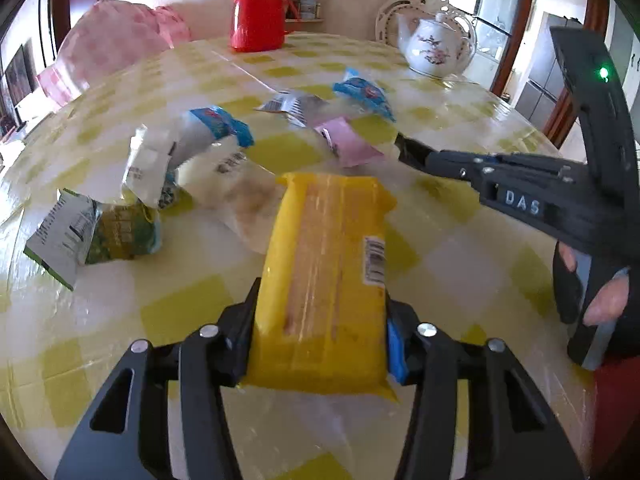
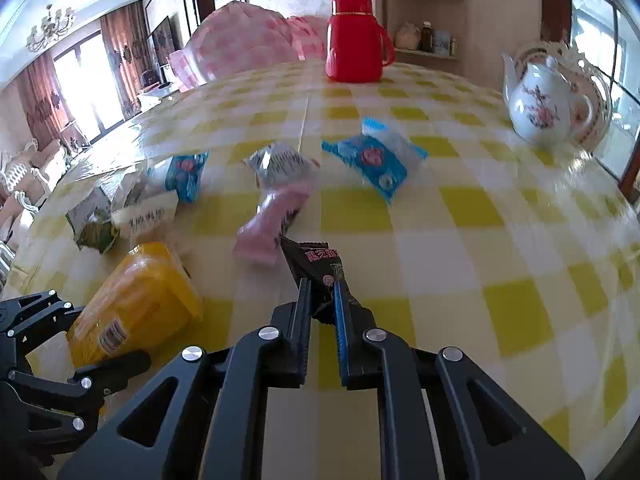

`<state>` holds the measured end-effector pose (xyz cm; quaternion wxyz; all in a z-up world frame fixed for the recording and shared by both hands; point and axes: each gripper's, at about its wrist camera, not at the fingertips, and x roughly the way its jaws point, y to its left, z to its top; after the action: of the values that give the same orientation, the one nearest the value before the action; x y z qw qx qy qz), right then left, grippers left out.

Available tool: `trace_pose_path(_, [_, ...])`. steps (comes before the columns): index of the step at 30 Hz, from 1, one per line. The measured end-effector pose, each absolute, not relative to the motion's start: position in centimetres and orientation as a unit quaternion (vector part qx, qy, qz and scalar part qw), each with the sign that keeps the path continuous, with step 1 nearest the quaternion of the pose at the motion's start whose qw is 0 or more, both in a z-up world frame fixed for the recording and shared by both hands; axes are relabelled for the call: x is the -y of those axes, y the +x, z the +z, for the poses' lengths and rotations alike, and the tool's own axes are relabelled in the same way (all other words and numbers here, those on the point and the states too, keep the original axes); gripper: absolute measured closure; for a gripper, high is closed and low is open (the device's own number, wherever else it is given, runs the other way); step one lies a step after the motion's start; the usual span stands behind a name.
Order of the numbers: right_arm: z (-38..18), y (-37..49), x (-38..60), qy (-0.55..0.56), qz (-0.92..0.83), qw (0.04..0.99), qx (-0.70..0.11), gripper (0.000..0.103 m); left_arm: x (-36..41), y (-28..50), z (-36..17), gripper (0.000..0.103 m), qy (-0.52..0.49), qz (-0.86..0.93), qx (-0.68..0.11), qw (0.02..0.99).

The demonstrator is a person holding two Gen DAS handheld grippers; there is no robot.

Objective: Organize snacks
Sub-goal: 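Grasp the dark red-printed packet with the right tool while the left grasps the yellow package, then carry the yellow package and dark packet over the purple box with both tools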

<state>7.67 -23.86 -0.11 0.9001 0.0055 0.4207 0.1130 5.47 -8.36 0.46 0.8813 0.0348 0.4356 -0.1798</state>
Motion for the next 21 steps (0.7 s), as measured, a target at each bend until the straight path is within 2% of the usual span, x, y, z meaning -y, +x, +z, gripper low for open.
trace_pose_path(8, [0.8, 3.5, 25.4, 0.054, 0.098, 0.911, -0.397, 0.091, 6.0, 1.2, 0.7, 0.053, -0.036, -0.166, -0.433, 0.885])
trace_pose_path(21, [1.4, -3.1, 23.1, 0.071, 0.122, 0.913, -0.383, 0.091, 2.5, -4.5, 1.2, 0.053, -0.038, -0.143, -0.417, 0.897])
